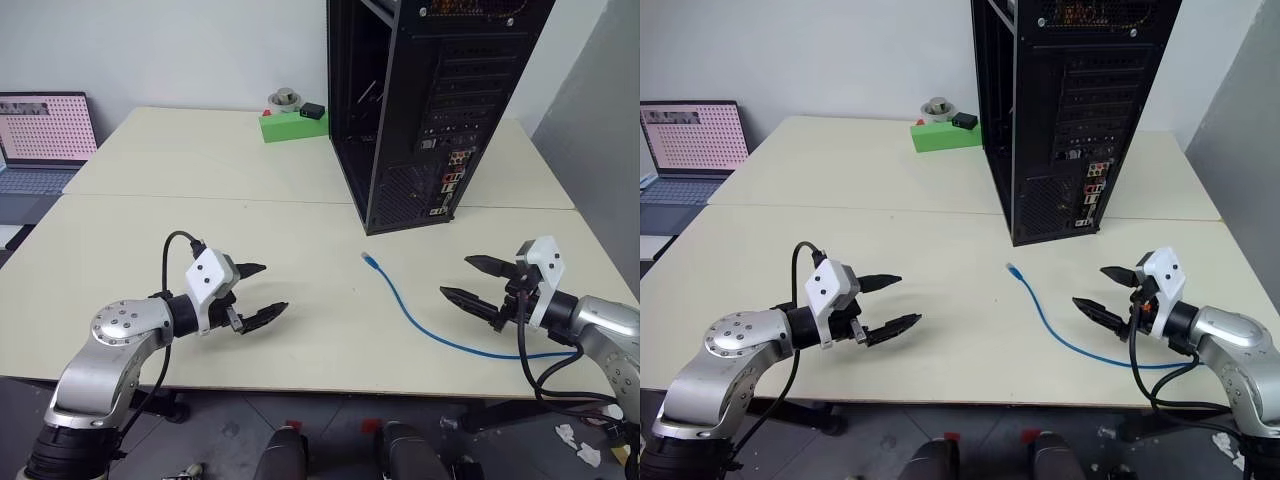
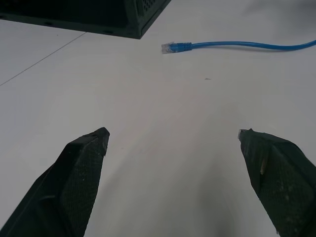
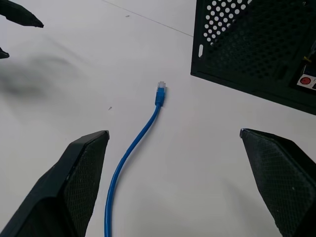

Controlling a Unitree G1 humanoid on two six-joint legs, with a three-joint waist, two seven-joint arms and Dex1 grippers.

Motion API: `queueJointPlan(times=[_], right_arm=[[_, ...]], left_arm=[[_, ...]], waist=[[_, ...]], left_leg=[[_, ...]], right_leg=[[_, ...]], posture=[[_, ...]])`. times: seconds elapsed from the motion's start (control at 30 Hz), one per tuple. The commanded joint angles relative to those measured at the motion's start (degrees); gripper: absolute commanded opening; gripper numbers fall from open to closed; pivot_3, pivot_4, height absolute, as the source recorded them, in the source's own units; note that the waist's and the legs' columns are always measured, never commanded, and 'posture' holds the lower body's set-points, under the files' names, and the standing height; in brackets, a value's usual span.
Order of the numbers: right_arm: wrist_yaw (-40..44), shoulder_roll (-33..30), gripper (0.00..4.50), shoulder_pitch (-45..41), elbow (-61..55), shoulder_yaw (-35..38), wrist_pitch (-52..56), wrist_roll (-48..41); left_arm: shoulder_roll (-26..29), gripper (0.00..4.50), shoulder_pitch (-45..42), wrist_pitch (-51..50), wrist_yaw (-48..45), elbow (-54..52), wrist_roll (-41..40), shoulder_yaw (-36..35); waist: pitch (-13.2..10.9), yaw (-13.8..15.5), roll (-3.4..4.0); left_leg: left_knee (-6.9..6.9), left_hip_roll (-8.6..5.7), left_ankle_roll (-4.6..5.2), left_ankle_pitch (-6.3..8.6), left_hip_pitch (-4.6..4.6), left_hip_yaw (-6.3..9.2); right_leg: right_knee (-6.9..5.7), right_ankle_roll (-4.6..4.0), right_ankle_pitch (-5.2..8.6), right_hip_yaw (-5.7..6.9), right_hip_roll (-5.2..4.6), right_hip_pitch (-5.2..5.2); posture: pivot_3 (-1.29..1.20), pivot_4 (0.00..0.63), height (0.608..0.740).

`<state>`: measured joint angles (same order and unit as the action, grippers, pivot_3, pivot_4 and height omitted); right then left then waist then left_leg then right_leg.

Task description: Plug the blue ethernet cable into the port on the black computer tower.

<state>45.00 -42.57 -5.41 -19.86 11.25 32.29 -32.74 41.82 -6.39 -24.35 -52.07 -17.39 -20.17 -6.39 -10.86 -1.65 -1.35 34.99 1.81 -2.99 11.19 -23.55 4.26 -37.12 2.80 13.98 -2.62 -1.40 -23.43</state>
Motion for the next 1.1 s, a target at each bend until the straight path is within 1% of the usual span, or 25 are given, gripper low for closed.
queueJointPlan(times=[0.03,0.13,0.23,0.37,0.53,0.63,0.77,0.87,0.97,1.0,1.03,1.07,1.1], right_arm=[[-1.0,-0.5,4.50,-0.4,-3.8,0.2,2.3,-0.9],[-2.7,0.3,4.50,-1.2,-6.1,-2.2,4.9,-0.8],[-5.6,2.7,4.50,-2.7,-7.7,-5.7,6.7,0.1],[-10.7,8.1,4.50,-6.5,-5.9,-12.3,7.0,4.6],[-16.1,16.0,4.50,-12.4,1.8,-18.6,4.7,11.5],[-18.3,20.4,4.50,-16.4,9.3,-21.6,1.3,15.9],[-20.1,24.9,4.50,-21.0,20.1,-23.3,-3.0,20.5],[-20.2,26.6,4.50,-22.6,25.0,-23.5,-5.1,22.4],[-20.6,27.3,4.04,-23.2,28.4,-23.1,-5.4,24.0],[-20.4,27.2,3.71,-23.1,28.5,-23.0,-5.3,24.3],[-20.1,27.1,3.54,-22.9,28.4,-22.9,-5.2,24.4],[-19.8,27.1,3.23,-22.8,28.1,-22.8,-5.0,24.5],[-19.6,27.0,3.02,-22.6,27.7,-22.7,-4.8,24.5]], left_arm=[[0.8,4.48,-0.5,0.9,-0.9,-1.2,-0.4,0.6],[1.2,4.48,-1.7,1.5,-1.7,-0.7,0.6,2.1],[1.9,4.48,-2.9,2.6,-4.3,-0.2,0.7,3.9],[1.6,4.48,-5.4,2.7,-5.9,1.5,0.7,5.5],[0.6,4.48,-9.0,3.1,-6.5,4.0,1.1,7.3],[0.3,4.48,-10.7,2.9,-6.6,5.6,1.2,7.9],[0.0,4.48,-11.9,3.1,-6.2,6.6,1.4,8.5],[-0.2,4.48,-12.0,3.1,-6.0,6.7,1.5,8.5],[-0.3,4.50,-11.7,3.6,-5.5,6.7,1.8,8.3],[-0.3,4.50,-11.5,3.6,-5.3,6.7,1.8,8.2],[-0.4,4.50,-11.5,3.6,-5.2,6.6,1.8,8.1],[-0.4,4.50,-11.4,3.6,-5.2,6.6,1.9,8.0],[-0.3,4.50,-11.3,3.6,-5.3,6.7,1.9,8.0]], waist=[[0.0,0.0,0.00],[0.0,0.0,0.00],[0.0,0.0,-0.01],[0.0,-0.1,0.00],[0.0,-0.2,-0.02],[0.0,-0.2,-0.03],[0.0,-0.2,-0.03],[0.0,-0.2,-0.03],[0.0,-0.2,-0.03],[0.0,-0.2,-0.03],[0.0,-0.2,-0.03],[0.0,-0.2,-0.03],[0.0,-0.2,-0.03]], left_leg=[[0.00,0.00,0.00,0.00,0.00,0.00],[0.00,0.00,0.00,0.00,0.00,0.00],[0.00,0.00,0.00,0.00,0.00,0.02],[0.00,0.00,0.00,0.00,0.02,0.03],[0.01,0.01,0.00,0.00,0.03,0.05],[0.00,0.01,0.00,0.00,0.05,0.05],[0.00,0.01,0.00,0.00,0.02,0.05],[-0.01,0.01,0.00,0.00,0.02,0.05],[-0.01,0.01,0.00,0.00,0.01,0.05],[-0.01,0.01,0.00,0.00,0.02,0.05],[-0.01,0.01,0.00,0.00,0.02,0.05],[-0.01,0.01,0.00,0.00,0.03,0.05],[-0.01,0.01,0.00,0.00,0.05,0.06]], right_leg=[[0.00,0.00,0.00,0.00,0.00,0.00],[0.00,0.00,0.00,0.00,0.00,0.00],[-0.03,0.00,0.00,0.01,0.01,0.00],[-0.03,0.00,0.00,0.01,0.02,0.01],[-0.06,0.00,-0.01,0.02,0.05,0.01],[-0.05,0.03,-0.03,0.03,0.05,0.03],[-0.10,0.06,-0.05,0.02,0.06,-0.03],[-0.10,0.26,-0.17,0.02,0.06,-0.03],[-0.10,0.29,-0.19,0.02,0.06,-0.03],[-0.10,0.30,-0.20,0.01,0.06,-0.03],[-0.11,0.30,-0.20,0.01,0.06,-0.02],[-0.14,0.29,-0.20,0.01,0.06,-0.02],[-0.16,0.30,-0.20,0.02,0.06,-0.02]], posture=[[0.00,0.150,0.740],[0.00,0.150,0.740],[0.00,0.150,0.740],[0.00,0.150,0.740],[0.00,0.150,0.740],[0.00,0.150,0.740],[0.00,0.150,0.740],[0.00,0.150,0.740],[0.00,0.150,0.740],[0.00,0.150,0.740],[0.00,0.150,0.740],[0.00,0.150,0.740],[0.00,0.150,0.740]])
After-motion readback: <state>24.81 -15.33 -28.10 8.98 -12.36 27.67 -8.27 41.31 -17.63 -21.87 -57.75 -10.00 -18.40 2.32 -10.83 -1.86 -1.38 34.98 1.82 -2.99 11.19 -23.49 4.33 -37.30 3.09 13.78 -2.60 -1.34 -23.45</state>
